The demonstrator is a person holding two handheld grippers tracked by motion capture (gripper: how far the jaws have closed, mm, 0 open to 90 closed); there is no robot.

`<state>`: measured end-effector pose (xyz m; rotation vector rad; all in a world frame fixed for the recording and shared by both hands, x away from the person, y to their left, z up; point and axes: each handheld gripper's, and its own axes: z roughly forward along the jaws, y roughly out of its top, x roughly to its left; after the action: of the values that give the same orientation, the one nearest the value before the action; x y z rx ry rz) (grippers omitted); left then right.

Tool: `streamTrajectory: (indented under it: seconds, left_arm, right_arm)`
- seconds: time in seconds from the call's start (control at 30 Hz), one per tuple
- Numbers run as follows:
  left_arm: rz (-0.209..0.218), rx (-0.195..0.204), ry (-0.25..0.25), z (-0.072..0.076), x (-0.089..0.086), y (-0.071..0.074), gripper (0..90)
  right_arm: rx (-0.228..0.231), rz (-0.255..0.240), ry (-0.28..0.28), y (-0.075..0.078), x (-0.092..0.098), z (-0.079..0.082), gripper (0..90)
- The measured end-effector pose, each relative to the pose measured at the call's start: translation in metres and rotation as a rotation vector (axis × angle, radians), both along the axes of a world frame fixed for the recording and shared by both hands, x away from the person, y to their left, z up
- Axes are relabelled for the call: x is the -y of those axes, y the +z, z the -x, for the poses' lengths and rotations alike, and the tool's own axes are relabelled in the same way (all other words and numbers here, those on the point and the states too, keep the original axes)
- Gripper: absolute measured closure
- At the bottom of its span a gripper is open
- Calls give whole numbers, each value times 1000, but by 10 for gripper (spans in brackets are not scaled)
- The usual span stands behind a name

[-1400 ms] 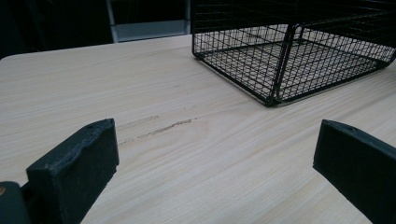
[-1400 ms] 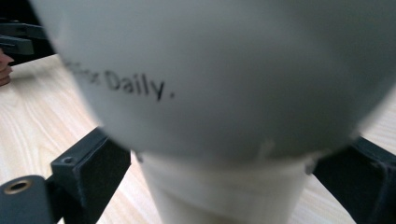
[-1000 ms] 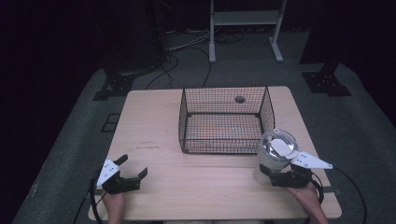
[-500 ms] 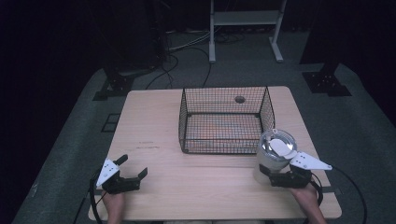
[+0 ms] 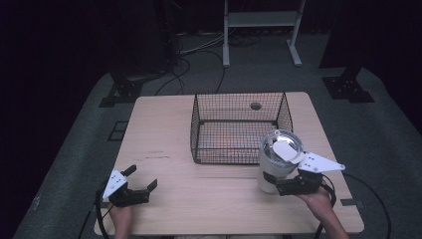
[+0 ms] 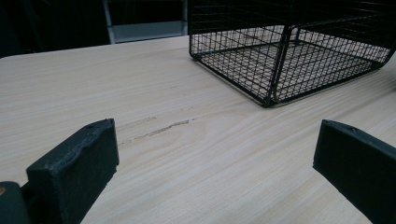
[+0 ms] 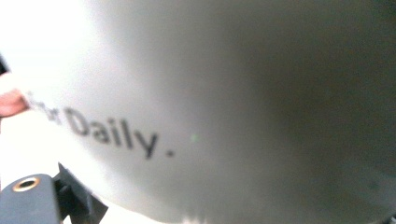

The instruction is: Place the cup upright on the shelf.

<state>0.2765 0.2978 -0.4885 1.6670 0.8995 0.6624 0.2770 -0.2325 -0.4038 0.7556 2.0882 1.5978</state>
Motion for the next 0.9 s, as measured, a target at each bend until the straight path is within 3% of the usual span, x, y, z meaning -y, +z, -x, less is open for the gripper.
streamTrajectory:
  seconds: [0.43,0.9]
  left_arm:
    - [1,2,-6,0,0,0,0]
    - [5,0,-9,0,0,0,0]
  right_arm:
    - [20,11,82,25,-35,-20,85]
    - [23,-31,95,51,-49,-44,85]
